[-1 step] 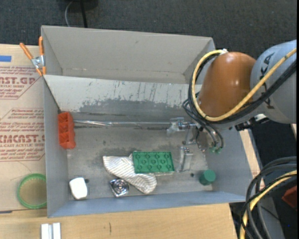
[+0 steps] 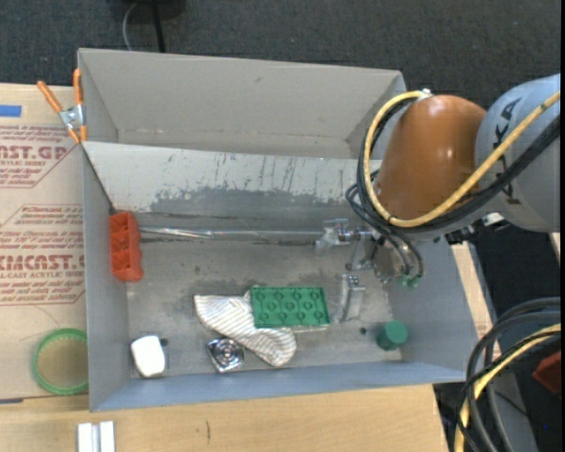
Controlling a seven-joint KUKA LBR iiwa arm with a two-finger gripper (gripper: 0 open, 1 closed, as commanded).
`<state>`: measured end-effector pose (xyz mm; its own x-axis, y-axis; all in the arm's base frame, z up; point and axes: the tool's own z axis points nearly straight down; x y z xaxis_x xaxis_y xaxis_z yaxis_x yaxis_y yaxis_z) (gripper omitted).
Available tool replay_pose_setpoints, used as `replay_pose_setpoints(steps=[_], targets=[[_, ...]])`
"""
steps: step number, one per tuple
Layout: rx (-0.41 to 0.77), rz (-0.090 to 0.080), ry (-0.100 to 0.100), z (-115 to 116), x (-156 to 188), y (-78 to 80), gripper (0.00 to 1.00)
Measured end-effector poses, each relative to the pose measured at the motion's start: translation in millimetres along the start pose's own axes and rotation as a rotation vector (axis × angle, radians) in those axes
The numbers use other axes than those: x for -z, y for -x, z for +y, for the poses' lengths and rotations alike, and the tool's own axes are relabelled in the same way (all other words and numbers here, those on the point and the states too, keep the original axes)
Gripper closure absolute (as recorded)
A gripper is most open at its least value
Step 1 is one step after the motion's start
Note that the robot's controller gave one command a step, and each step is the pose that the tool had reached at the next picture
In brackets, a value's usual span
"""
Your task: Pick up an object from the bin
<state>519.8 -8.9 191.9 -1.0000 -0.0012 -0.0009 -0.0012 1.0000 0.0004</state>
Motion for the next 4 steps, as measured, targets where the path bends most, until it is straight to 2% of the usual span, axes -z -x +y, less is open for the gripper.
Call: replay_pose_setpoints(steps=[1,2,3,4], targets=[[0.049,-0.005,-0.002,8,-9,-0.9,0.0],[0.247,-0.006,0.0,37,-54,3.3,0.0],[0.221,-0.003,-0.001,78,-91,-9.7,0.0],[0.222,-0.007,0.001,155,-116,-10.2,1.0]])
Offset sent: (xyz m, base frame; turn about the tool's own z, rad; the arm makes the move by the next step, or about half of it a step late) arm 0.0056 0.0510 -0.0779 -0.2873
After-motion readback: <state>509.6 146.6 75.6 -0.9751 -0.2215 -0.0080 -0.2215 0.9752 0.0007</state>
